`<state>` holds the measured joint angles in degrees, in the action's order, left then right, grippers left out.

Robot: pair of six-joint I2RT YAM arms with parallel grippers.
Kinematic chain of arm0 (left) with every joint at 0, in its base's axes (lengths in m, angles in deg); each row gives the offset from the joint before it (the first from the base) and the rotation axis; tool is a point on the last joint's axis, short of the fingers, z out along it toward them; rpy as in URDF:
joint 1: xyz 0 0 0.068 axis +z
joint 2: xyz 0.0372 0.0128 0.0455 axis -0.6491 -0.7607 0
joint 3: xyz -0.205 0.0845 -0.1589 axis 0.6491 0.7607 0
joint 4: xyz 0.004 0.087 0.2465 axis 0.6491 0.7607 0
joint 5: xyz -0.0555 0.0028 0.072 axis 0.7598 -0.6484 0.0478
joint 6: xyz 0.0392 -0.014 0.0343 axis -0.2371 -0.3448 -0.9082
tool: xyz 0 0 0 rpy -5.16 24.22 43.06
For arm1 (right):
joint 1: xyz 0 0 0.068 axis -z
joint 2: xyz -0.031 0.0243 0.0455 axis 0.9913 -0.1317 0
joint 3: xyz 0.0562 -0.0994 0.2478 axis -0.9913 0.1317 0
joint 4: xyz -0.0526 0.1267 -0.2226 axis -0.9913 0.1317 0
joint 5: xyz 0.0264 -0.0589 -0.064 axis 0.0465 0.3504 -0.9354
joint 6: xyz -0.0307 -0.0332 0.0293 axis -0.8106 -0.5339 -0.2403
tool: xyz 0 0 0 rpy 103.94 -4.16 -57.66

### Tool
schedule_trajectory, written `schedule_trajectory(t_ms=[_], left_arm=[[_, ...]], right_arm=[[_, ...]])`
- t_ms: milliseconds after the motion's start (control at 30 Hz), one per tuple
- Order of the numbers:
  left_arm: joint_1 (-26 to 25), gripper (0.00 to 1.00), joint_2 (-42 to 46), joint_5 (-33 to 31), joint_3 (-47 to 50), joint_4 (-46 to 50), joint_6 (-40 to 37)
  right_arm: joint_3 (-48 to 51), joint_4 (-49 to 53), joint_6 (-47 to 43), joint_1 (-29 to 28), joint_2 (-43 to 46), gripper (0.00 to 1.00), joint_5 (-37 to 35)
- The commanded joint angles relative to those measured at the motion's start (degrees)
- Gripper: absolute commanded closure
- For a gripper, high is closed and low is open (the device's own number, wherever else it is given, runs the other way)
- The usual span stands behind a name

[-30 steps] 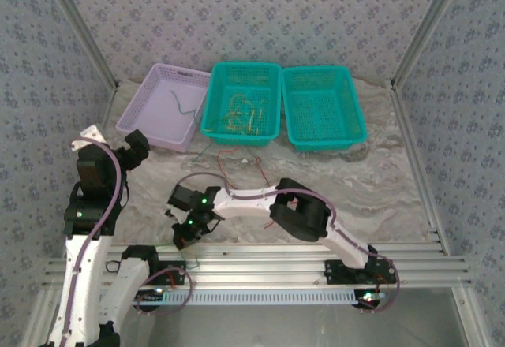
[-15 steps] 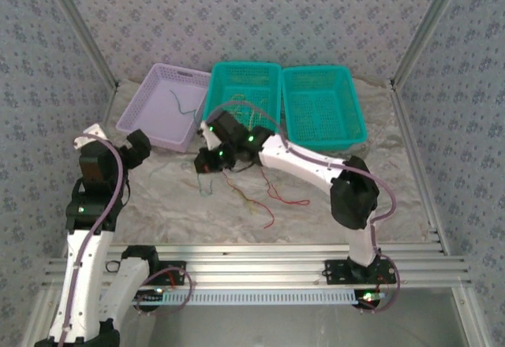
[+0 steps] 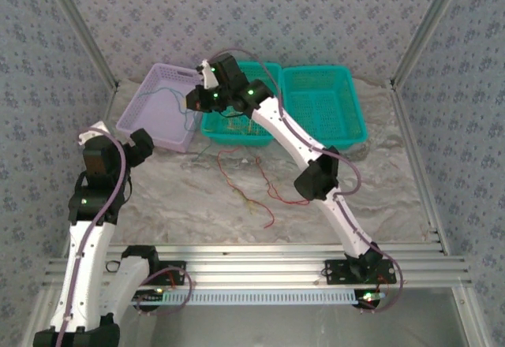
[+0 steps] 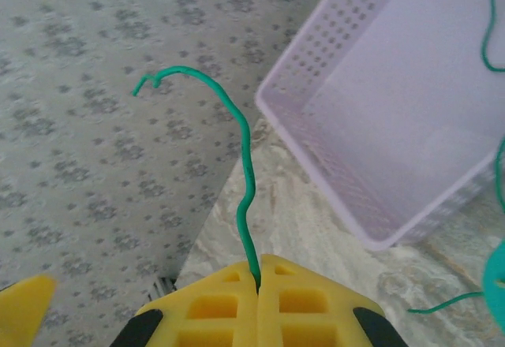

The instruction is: Untangle the cables

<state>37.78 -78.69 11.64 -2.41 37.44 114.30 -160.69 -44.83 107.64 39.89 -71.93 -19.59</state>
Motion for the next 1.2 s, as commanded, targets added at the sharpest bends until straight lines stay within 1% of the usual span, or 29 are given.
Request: schedule_trajectory(t_ms=[0, 100, 167, 267, 333, 400, 467, 567, 700, 800, 900, 967, 1000, 1067, 1100, 1167], left_arm=[[0.9, 0.0, 0.2, 1.1, -0.23, -1.18, 0.34], [1.12, 0.0, -0.58, 1.8, -0.27, -1.39, 0.4], [1.14, 0.0, -1.79, 3.03, -0.43, -1.36, 0.02], [1.14, 0.0, -5.3, 6.55, -1.43, -0.92, 1.85], [1.14, 0.0, -7.5, 7.99, -2.76, -0.53, 3.93], [1.19, 0.0, -9.12, 10.35, -4.25, -0.93, 6.39], [1.12, 0.0, -10.82, 12.96, -5.59, -2.41, 10.4], [1.17, 0.0, -13.18, 12.94, -7.13, -4.99, 15.9], [1.15, 0.0, -18.27, 13.51, -9.76, -6.27, 19.56], [1.38, 0.0, -20.66, 12.64, -9.69, -7.33, 22.37], [1.68, 0.0, -21.45, 13.12, -8.56, -9.79, 24.74], [1.73, 0.04, -22.08, 14.6, -8.36, -10.55, 26.03], [1.71, 0.08, -22.28, 15.06, -8.21, -10.94, 26.47], [1.71, 0.2, -22.42, 15.09, -8.01, -11.47, 26.75], [1.76, 0.24, -22.44, 15.06, -7.99, -11.51, 26.93], [1.91, 0.41, -22.25, 15.13, -8.01, -12.26, 27.06]], right_arm=[[1.41, -7.2, 2.76, 0.0, -1.83, 1.0, 1.68], [-0.09, -9.82, 3.55, -0.1, -4.06, 1.0, 2.35], [-0.55, -10.94, 3.19, -0.38, -3.84, 1.0, 4.13], [0.63, -9.41, -1.92, -1.91, -0.85, 1.0, 4.71], [3.97, -8.0, -5.37, -2.99, 2.0, 1.0, 4.57], [9.55, -8.81, -6.16, -3.57, 5.15, 1.0, 5.18], [14.18, -9.1, -6.64, -3.89, 7.66, 1.0, 5.62], [18.43, -9.84, -7.46, -4.31, 10.5, 1.0, 7.31], [23.7, -12.57, -9.09, -5.9, 15.11, 1.0, 7.63], [24.63, -12.18, -9.67, -6.66, 16.56, 1.0, 7.63], [24.85, -11.73, -9.9, -7.15, 16.83, 1.0, 7.73], [25.06, -11.92, -10.01, -7.37, 16.93, 1.0, 7.4], [25.02, -12.12, -9.99, -7.32, 16.93, 1.0, 7.56], [24.98, -12.38, -9.73, -7.59, 16.84, 1.0, 8.27], [24.96, -12.34, -9.7, -7.83, 16.75, 1.0, 8.29], [25.03, -12.32, -9.8, -8.15, 16.71, 1.0, 8.26]])
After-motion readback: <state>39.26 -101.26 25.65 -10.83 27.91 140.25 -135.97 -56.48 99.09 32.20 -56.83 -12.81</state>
